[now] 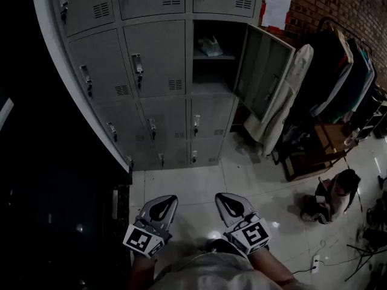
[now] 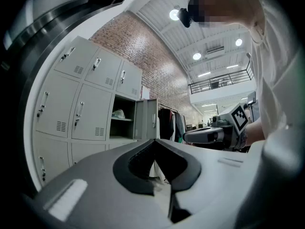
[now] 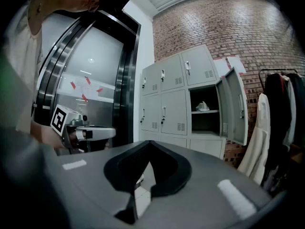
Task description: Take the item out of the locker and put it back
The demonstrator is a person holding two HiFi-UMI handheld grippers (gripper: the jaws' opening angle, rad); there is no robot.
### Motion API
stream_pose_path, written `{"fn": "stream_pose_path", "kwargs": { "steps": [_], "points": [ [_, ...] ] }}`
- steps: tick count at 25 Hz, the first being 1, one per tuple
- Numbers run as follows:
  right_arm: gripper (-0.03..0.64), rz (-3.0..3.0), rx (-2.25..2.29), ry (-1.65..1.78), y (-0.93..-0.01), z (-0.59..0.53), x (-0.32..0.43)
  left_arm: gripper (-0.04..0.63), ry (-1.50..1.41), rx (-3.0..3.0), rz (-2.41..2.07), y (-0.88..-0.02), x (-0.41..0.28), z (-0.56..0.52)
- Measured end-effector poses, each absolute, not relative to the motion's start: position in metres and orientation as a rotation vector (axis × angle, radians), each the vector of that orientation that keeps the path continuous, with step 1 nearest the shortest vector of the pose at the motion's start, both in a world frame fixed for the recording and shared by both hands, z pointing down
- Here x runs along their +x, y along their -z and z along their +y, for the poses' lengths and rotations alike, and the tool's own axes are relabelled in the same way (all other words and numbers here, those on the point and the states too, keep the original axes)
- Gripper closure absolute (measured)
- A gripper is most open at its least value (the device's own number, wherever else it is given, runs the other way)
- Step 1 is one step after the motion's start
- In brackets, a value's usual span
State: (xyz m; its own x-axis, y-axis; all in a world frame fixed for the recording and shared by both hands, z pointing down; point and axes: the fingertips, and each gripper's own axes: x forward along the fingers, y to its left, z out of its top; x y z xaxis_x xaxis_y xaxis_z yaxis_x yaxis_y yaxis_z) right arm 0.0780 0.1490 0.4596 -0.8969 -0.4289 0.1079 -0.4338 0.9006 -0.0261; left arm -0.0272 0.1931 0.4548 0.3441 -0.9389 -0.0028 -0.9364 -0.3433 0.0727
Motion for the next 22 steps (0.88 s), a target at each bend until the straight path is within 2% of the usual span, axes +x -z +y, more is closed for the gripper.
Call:
{"fn": "stream_pose_path", "kwargs": {
  "steps": [11, 22],
  "points": [
    [0.615, -3.007, 0.679, -0.060, -0.465, 0.058, 0.038, 0.592, 0.083, 2.579, -1.780, -0.459, -0.061, 0.103],
    [0.615, -3.098, 0.613, 0.047, -0.429, -0.137, -0.019, 0.592, 0.112, 2.666, -1.911, -0.407, -0.110, -0.091]
  ]
}}
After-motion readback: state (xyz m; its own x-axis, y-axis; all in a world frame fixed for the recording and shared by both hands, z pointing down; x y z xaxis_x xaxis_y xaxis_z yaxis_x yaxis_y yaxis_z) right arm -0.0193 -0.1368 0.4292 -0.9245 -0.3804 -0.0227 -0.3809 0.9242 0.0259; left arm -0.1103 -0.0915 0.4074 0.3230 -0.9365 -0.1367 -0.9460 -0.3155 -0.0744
